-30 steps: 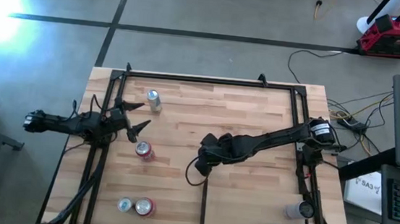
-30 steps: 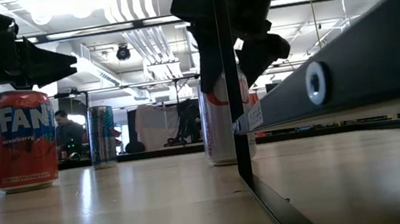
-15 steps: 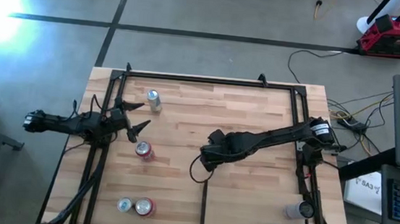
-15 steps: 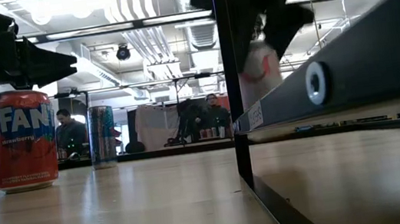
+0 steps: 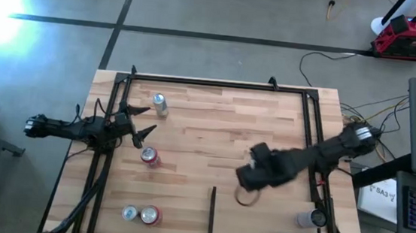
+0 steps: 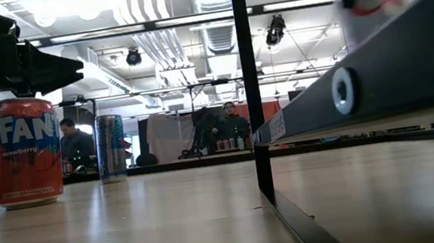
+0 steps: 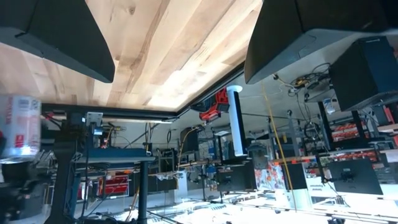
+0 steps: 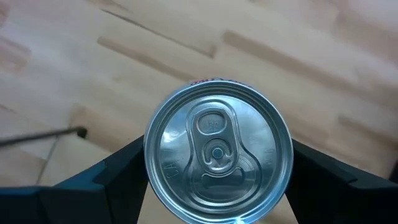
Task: Place canned beverage on shelf
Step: Put the white/red soda can on the shelf
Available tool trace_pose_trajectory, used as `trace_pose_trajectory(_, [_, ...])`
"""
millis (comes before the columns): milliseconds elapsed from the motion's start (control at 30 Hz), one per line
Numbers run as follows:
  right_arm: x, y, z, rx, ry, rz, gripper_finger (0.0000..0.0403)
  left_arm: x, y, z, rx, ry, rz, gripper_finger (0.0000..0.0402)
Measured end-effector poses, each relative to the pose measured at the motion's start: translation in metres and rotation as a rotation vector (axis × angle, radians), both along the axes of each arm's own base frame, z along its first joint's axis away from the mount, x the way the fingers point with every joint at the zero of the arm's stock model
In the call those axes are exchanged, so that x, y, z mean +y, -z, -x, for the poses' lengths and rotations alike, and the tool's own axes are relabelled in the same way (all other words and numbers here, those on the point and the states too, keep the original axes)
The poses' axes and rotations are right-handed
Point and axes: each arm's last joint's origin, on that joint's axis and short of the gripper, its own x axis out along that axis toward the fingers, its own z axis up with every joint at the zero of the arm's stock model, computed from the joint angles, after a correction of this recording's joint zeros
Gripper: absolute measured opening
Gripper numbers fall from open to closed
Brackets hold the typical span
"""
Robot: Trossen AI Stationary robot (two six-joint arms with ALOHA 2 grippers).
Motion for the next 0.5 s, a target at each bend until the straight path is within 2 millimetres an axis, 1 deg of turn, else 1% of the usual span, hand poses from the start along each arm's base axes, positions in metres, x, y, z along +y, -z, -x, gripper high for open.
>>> trace_pose_trajectory(133, [0.022, -0.001, 0.035, -0.041, 0.063, -0.033, 0.0290, 0.000, 0.000, 0.000, 0.000, 0.000, 0.000, 0.0343])
trace_pose_trajectory(233, [0.040, 0.002, 0.053, -0.057, 0.069, -0.034, 0.0290, 0.000, 0.000, 0.000, 0.000, 0.000, 0.000, 0.0343])
trace_pose_trajectory(400, [0.058, 0.008, 0.070, -0.034, 0.074, -0.024, 0.0290, 0.000, 0.000, 0.000, 0.000, 0.000, 0.000, 0.0343])
trace_pose_trajectory(500, [0.066, 0.009, 0.078, -0.016, 0.075, -0.026, 0.0312, 0.000, 0.000, 0.000, 0.000, 0.000, 0.000, 0.0343])
